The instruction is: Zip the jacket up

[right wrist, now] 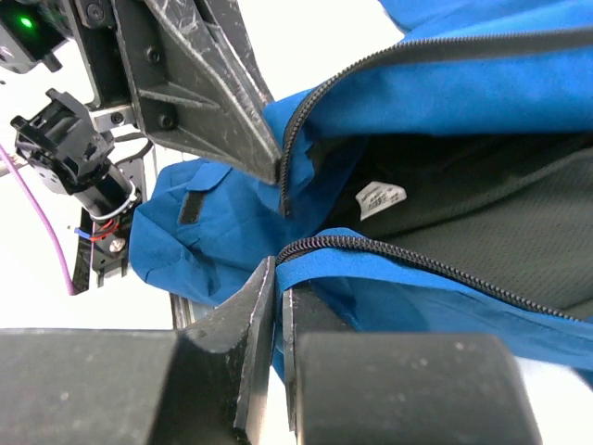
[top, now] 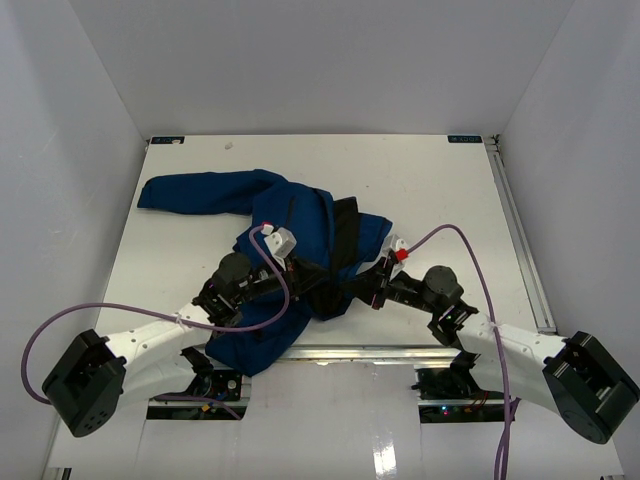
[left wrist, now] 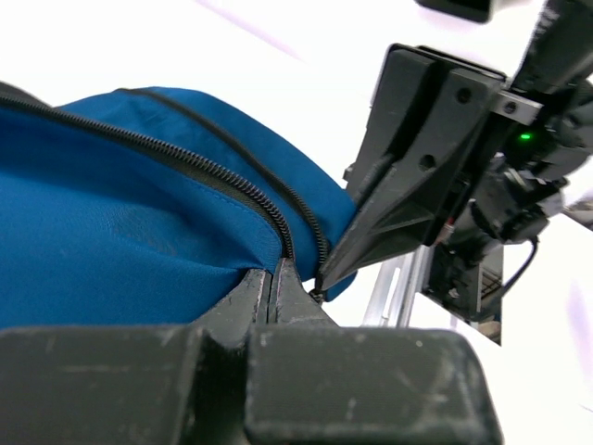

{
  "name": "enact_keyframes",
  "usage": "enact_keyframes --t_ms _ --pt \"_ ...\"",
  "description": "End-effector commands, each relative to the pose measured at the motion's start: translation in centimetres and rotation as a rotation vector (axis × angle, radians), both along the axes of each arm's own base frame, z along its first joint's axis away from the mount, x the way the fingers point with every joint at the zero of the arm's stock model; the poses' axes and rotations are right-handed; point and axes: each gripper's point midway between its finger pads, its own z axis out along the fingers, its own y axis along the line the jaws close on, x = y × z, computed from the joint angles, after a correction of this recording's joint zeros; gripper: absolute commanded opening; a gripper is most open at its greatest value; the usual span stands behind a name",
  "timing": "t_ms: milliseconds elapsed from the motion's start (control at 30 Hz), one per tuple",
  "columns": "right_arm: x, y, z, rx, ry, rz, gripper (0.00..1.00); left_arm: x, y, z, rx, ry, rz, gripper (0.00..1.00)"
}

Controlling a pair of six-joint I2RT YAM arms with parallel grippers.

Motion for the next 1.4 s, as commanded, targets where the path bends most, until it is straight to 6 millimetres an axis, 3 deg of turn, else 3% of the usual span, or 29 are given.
enact_keyframes --t_ms 0,167,633,1000,1367 --pt "0.9 0.5 3.9 0.064 -0.083 -0.020 0.08 -1.9 -0.6 2.4 -0.077 -0.079 -0.116 0.00" --pt "-0.4 1.4 5.2 0.100 -0.078 0.078 0.08 -3.4 -0.3 3.5 -0.110 -0.110 -0.174 0.00" --pt "-3.5 0.8 7.5 0.149 -0.188 0.239 0.08 -5.8 0.3 5.1 -0.151 -0.146 -0.260 0.00" --pt "-4.7 -0.8 8.9 0.195 -0.129 0.372 0.08 -6.8 0.5 5.6 -0.161 -0.148 -0.299 0.00" --pt "-5.5 -0.8 9.8 0.240 -0.103 0.426 0.08 -7.1 0.6 5.9 -0.210 -0.137 -0.309 0.00"
